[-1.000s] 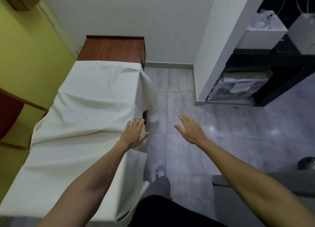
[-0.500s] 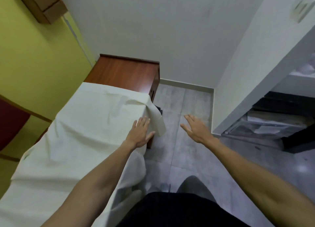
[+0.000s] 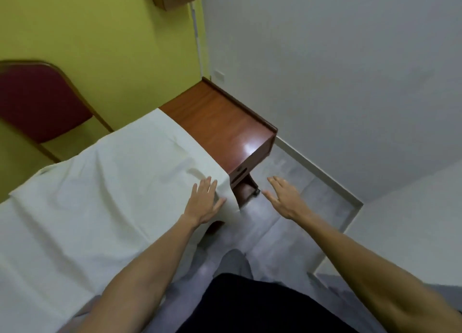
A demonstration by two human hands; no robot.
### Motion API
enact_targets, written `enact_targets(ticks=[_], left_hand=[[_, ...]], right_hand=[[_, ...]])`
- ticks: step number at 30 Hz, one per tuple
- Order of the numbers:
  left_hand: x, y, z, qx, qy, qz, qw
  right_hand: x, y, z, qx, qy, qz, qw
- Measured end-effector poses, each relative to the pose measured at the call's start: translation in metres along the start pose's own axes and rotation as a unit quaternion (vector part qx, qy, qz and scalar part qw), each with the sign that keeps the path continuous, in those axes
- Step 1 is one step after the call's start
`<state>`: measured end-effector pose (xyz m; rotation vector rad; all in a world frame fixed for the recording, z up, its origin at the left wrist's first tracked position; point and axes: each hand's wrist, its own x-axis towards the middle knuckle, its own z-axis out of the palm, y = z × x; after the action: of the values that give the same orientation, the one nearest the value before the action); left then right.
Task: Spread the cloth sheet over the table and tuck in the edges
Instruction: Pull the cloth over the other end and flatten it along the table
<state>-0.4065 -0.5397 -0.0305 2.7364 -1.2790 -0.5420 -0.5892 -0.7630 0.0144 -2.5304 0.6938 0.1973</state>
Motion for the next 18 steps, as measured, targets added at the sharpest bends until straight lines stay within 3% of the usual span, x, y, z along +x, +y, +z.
enact_targets(ticks=[5, 18], left_hand=[[0.019, 0.010, 0.009, -0.042, 0.028, -0.090, 0.995], [0.086, -0.030, -0.011, -0.127, 0.101, -0.292, 0.943]], right_hand=[[0.080, 0.009, -0.023, -0.022, -0.054, -0.075, 0.995], [0.282, -0.070, -0.037, -0.093, -0.144, -0.265, 0.949]])
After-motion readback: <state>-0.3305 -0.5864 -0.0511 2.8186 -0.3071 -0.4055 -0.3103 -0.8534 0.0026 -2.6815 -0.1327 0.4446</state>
